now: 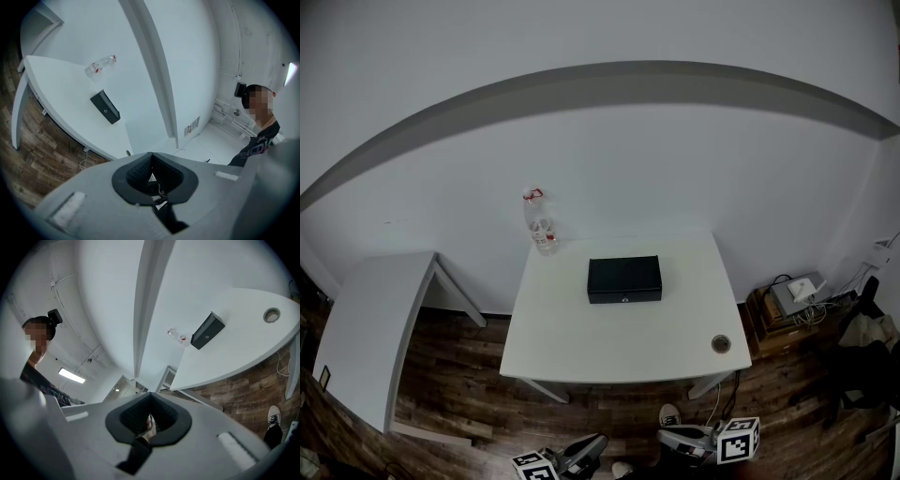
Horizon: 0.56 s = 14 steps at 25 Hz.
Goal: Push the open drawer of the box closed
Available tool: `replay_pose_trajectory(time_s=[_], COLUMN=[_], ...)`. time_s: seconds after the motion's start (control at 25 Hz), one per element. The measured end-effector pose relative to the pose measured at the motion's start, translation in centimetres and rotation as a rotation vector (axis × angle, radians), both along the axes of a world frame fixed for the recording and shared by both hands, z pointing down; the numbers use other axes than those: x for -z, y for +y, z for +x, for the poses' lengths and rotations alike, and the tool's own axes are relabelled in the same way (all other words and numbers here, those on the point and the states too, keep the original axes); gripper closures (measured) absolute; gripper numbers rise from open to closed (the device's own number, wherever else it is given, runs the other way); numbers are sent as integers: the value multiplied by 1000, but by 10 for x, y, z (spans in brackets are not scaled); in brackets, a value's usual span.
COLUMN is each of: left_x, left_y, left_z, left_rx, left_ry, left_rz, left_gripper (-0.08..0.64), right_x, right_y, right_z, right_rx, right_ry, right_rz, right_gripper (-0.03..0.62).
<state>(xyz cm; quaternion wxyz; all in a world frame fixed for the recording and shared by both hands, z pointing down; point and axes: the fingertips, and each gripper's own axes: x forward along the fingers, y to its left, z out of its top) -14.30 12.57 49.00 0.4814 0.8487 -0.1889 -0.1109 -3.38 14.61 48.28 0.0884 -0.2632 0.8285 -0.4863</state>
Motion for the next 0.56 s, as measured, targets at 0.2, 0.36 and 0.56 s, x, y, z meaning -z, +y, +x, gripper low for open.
replay_pose_trajectory(time_s=[0.2, 0.36, 0.56], left_x=[-3, -3, 0], left_y=[0, 0, 1], left_z=[-9, -13, -9], left_rx=[39, 46, 38], left_ry=[19, 12, 12], left_rz=[-26, -27, -21], left_gripper=[561, 561, 561], right_x=[1, 1, 3], right_y=[-1, -2, -3], right_z=[2, -3, -2], right_rx=[-24, -10, -11], right_ry=[-15, -12, -9], right_rz=[-5, -7, -5], right_gripper=[589, 589, 589])
